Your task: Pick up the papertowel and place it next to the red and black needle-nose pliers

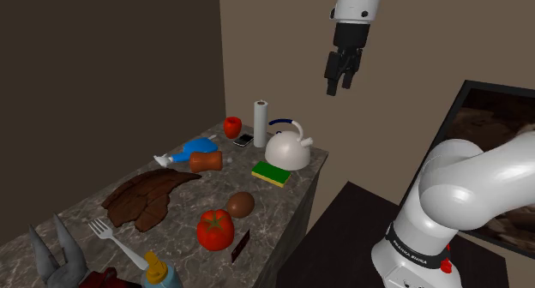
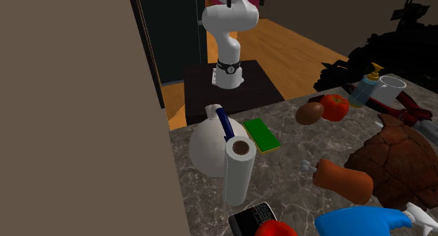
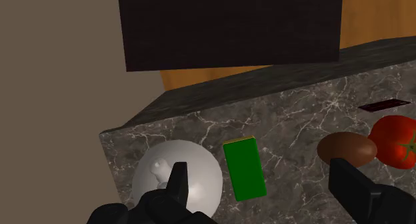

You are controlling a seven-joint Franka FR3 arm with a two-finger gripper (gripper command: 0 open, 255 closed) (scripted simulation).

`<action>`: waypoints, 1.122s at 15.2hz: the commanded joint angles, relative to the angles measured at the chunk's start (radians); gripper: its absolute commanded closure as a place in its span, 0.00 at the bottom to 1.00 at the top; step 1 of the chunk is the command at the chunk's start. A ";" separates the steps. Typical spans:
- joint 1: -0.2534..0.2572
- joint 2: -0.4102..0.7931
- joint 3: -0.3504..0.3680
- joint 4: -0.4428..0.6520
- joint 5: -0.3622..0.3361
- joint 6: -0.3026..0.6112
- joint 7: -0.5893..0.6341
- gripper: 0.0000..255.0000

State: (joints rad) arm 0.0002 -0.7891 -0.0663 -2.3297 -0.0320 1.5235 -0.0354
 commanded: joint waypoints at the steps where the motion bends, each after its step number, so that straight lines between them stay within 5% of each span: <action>1: 0.000 0.000 0.000 0.000 0.000 0.000 0.000 0.00; 17: -0.002 0.603 -0.084 0.295 0.036 0.296 -0.059 0.00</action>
State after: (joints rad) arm -0.0012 -0.2323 -0.1453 -2.0704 -0.0016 1.8094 -0.0879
